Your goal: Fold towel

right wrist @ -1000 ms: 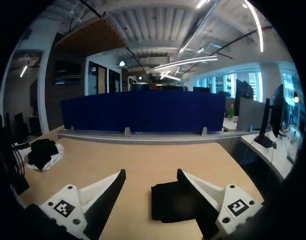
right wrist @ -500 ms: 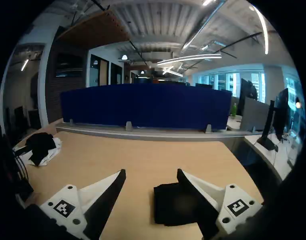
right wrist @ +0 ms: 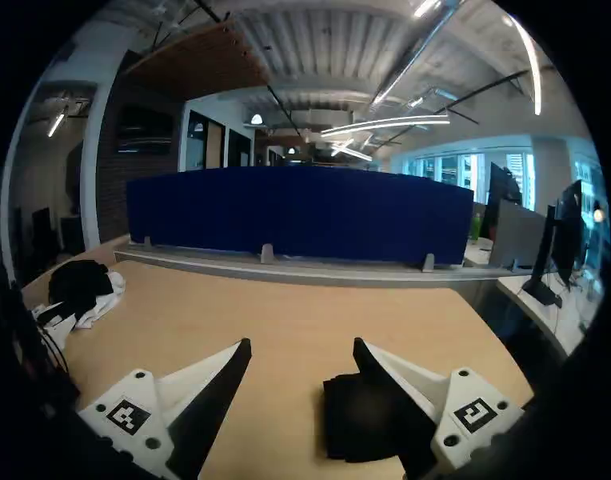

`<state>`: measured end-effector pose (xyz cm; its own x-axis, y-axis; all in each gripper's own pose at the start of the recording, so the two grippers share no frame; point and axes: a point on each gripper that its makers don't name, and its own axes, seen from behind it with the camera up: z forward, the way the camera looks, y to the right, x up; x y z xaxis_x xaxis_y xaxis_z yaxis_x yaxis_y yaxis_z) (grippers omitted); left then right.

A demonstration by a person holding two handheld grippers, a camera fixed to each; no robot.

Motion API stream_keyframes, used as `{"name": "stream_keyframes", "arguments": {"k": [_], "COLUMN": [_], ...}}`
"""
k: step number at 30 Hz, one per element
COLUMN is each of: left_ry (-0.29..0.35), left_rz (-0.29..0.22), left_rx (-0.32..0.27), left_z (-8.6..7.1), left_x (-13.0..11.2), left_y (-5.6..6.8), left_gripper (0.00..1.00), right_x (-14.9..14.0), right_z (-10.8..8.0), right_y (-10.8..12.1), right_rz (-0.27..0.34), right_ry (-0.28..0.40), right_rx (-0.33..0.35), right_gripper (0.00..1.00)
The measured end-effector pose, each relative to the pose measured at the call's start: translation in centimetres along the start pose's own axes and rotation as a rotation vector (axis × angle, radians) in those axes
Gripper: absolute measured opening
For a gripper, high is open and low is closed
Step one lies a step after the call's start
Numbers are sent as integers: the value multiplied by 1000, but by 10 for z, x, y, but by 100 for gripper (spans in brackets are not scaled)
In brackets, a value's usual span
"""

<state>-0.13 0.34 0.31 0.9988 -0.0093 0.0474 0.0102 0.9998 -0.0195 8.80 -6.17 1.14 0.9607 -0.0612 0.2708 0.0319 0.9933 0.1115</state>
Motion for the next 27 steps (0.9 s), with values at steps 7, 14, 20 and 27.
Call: {"name": "stream_keyframes", "arguments": {"k": [7, 14, 20, 27], "left_ry": [10, 20, 39, 46], "left_rz": [-2, 1, 6, 7], "left_rx": [-6, 3, 17, 13], "left_z": [3, 2, 0, -2], "left_x": [-3, -5, -1, 1], "left_y": [1, 0, -3, -1], "left_gripper": [94, 94, 94, 94], "right_x": [-2, 2, 7, 8], "right_z": [7, 8, 9, 9], "right_y": [-6, -4, -1, 4], "right_rz": [-9, -12, -9, -6], "right_ry": [0, 1, 6, 9], "right_rx": [10, 7, 5, 5], "right_gripper": [99, 99, 99, 99]}}
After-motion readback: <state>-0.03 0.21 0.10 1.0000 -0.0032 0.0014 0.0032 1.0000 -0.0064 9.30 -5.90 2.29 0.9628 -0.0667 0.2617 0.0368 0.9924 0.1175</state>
